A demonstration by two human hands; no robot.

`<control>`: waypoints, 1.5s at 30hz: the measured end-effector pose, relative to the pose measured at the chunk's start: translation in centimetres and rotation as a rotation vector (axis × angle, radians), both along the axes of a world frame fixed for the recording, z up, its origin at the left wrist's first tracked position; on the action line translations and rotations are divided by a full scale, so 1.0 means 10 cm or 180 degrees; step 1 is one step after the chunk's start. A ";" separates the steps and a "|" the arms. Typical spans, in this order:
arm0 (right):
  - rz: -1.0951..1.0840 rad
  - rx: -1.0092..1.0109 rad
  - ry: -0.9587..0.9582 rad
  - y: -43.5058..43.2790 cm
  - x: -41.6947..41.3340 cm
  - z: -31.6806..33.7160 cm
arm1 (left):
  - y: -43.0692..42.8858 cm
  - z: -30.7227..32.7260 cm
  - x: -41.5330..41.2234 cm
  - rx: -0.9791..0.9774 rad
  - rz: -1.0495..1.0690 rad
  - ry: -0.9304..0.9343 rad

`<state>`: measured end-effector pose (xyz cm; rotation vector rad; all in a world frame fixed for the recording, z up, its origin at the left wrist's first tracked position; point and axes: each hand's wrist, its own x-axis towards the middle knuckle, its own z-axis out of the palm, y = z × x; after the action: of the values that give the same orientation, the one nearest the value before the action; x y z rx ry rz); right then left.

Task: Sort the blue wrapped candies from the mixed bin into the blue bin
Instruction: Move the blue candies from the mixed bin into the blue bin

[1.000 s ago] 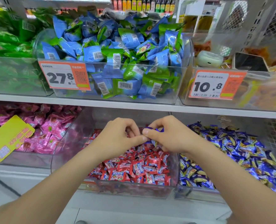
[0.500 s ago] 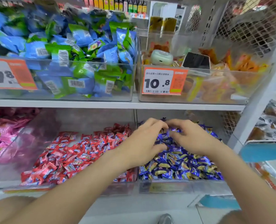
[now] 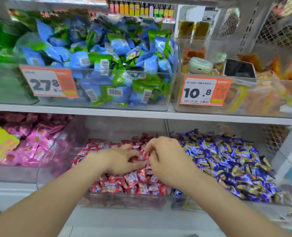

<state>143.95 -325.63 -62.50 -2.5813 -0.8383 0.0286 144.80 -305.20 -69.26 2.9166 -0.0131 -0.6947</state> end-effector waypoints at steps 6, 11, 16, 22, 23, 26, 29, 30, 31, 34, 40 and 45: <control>0.0349 -0.1504 0.0238 0.55 -0.14 -0.45 | 0.68 -0.16 -0.09 0.0945 0.0689 -0.0055; -0.0856 -0.1280 0.0697 0.82 0.25 -0.65 | 0.85 -0.06 -0.09 0.0642 0.0711 -0.0221; -0.1768 -0.0547 0.1681 1.13 0.67 -0.72 | 0.89 -0.02 -0.06 0.0277 0.1022 0.0224; -0.1010 0.0266 0.1715 1.38 0.53 -0.77 | 0.96 -0.08 0.07 -0.0754 0.1499 -0.0371; -0.0727 0.0330 0.1662 1.42 0.43 -0.74 | 0.96 -0.07 0.09 -0.0958 0.1607 -0.0541; 0.0072 0.0404 0.1488 1.50 0.15 -0.63 | 0.99 0.00 0.07 -0.1205 0.1696 -0.0959; 0.0510 0.0324 0.1532 1.48 -0.03 -0.58 | 1.05 0.02 0.08 -0.0795 0.1578 -0.1015; 0.0519 0.0299 0.1540 1.45 -0.05 -0.58 | 1.05 0.04 0.06 -0.0569 0.1508 -0.1054; 0.0473 0.0350 0.1540 1.40 -0.06 -0.57 | 1.07 0.03 0.05 -0.0434 0.1367 -0.1133; -0.0181 0.0653 0.1415 1.23 0.03 -0.51 | 1.04 0.03 0.06 -0.0674 0.0798 -0.1573; -0.1043 -0.0435 0.0868 1.03 0.62 -0.49 | 0.85 0.00 0.10 -0.0528 0.0040 -0.0705; -0.0874 -0.0520 0.1056 1.17 0.80 -0.64 | 0.87 0.03 0.21 0.1006 0.0129 -0.1164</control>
<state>151.91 -313.94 -68.90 -2.7134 -0.3715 0.4470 146.88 -296.52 -68.99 3.2923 0.1273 -0.1585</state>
